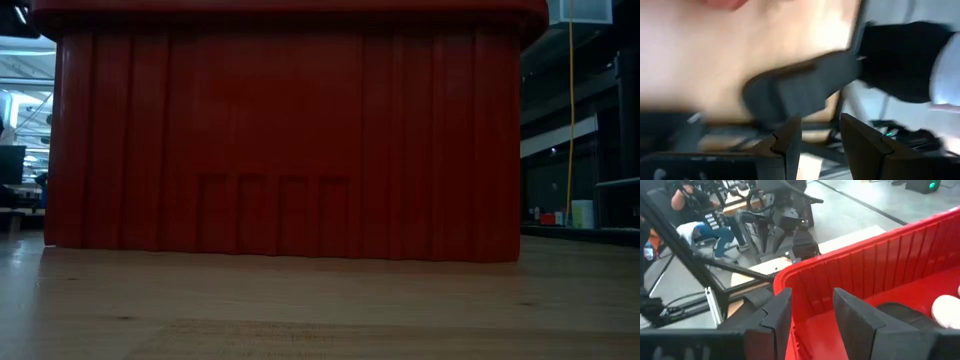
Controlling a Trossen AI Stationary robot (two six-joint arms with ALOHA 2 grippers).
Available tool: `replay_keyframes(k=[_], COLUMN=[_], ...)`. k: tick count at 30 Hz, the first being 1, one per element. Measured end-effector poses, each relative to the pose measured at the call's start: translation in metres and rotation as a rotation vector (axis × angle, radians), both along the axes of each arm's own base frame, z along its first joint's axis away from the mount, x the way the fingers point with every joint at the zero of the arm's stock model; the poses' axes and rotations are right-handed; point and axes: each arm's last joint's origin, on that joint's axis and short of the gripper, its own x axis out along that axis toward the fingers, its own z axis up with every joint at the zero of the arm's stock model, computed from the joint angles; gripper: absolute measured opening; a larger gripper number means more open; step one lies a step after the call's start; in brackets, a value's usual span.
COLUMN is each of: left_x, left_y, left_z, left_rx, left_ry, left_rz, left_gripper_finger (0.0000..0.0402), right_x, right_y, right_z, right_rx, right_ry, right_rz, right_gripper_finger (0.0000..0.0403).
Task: Pick and place slides into bin
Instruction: Put the black slide into the bin
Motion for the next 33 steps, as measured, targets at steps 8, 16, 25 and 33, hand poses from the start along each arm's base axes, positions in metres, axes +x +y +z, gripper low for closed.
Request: replay_keyframes(k=[8, 16, 25, 33], left_x=[0.009, 0.006, 0.003, -0.008], left_y=[-0.012, -0.025, -0.047, -0.057], left_z=[-0.028, -0.063, -0.096, -0.123], left_rx=[-0.032, -0.117, -0.156, -0.142], left_ry=[-0.023, 0.080, 0.122, 0.200], left_rz=[0.103, 0.234, 0.274, 0.295], left_gripper_finger=[0.0127, 0.0127, 0.0127, 0.0127], right_x=[-0.002, -0.002, -0.006, -0.010], right_y=[0.008, 0.010, 0.019, 0.030], right_z=[-0.001, -0.002, -0.002, -0.002], right_rx=[-0.038, -0.084, -0.090, -0.088], right_ry=[0.004, 0.019, 0.022, 0.018], right_rz=[0.034, 0.053, 0.084, 0.116], right_gripper_finger=[0.0145, 0.0145, 0.0145, 0.0145])
